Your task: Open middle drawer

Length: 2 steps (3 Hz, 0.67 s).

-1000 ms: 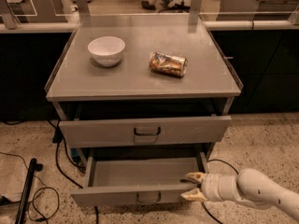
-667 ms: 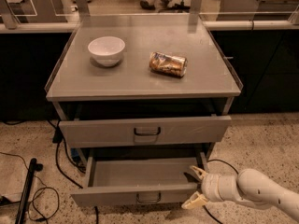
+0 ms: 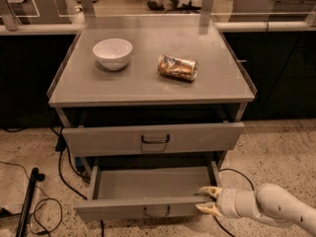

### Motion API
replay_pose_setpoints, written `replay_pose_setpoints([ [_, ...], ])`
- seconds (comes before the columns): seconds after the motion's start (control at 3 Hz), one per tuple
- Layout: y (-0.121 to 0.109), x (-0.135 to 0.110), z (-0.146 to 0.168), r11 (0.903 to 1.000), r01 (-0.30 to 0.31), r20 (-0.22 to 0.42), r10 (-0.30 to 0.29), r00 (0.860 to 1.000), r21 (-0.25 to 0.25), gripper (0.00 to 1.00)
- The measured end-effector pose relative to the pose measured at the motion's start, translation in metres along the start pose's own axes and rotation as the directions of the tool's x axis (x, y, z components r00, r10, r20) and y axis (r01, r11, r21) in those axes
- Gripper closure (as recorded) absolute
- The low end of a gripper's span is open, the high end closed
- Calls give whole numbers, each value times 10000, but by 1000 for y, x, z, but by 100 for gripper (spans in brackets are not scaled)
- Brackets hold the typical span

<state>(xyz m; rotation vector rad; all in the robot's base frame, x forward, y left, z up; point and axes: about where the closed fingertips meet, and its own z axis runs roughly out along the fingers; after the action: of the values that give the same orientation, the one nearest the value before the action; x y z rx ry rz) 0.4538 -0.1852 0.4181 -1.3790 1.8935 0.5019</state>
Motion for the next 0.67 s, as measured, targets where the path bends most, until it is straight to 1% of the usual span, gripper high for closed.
replay_pose_setpoints([
  [0.33, 10, 8, -10, 9998, -163, 65, 163, 9998, 78, 83],
  [0.67, 10, 5, -13, 9998, -163, 66, 163, 9998, 78, 94],
])
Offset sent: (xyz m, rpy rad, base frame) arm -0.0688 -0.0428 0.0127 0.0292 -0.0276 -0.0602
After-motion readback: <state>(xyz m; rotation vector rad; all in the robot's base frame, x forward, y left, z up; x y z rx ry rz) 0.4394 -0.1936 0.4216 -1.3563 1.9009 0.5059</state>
